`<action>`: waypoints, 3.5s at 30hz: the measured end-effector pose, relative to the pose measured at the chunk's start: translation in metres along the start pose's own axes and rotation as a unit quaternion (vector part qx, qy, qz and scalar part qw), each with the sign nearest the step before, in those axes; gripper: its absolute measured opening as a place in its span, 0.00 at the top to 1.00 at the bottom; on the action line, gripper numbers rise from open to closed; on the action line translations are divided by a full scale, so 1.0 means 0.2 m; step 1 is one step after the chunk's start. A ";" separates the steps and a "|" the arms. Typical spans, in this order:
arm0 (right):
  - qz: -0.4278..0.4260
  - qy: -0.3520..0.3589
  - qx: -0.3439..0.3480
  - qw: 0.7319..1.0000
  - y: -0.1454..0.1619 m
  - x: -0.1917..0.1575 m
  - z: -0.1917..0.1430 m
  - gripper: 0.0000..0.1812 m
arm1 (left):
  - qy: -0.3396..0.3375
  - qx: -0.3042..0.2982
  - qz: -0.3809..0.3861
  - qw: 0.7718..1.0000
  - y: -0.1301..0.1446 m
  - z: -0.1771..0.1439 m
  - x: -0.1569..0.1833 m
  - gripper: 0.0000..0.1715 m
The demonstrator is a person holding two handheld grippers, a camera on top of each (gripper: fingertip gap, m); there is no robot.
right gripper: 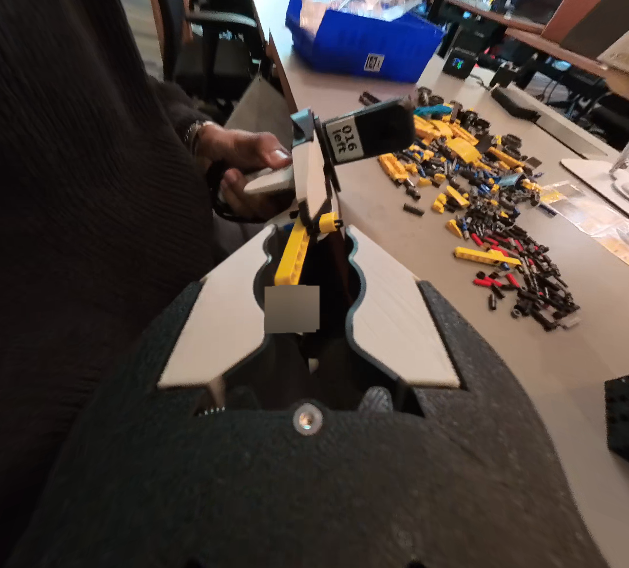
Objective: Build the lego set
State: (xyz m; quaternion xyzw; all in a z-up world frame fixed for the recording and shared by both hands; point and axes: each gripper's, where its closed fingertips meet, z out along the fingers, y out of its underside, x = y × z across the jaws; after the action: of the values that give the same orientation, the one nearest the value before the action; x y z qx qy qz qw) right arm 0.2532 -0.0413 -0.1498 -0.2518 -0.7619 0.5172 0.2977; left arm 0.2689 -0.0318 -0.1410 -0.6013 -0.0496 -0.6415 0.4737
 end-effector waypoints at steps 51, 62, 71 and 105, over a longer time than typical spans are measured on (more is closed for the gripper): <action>-0.100 -0.028 0.004 0.995 -0.09 -0.05 0.09 0.83 | 0.009 0.044 -0.059 0.997 0.03 -0.10 0.08 0.97; -0.035 -0.020 0.029 0.999 -0.11 -0.01 0.04 0.85 | 0.019 0.082 0.028 0.996 -0.05 -0.12 0.12 0.79; 0.046 -0.042 0.066 0.996 -0.13 0.01 -0.01 0.85 | -0.069 0.040 0.215 0.973 -0.01 -0.11 0.13 0.74; 0.149 -0.152 0.080 0.974 -0.10 -0.12 0.00 0.85 | -0.077 -0.016 0.292 0.953 0.09 -0.06 0.14 0.84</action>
State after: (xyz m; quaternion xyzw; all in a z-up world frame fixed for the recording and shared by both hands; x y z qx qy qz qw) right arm 0.2677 -0.0653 -0.1353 -0.2561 -0.7086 0.6470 0.1167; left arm 0.2771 -0.0651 -0.1298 -0.6443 0.1022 -0.4278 0.6257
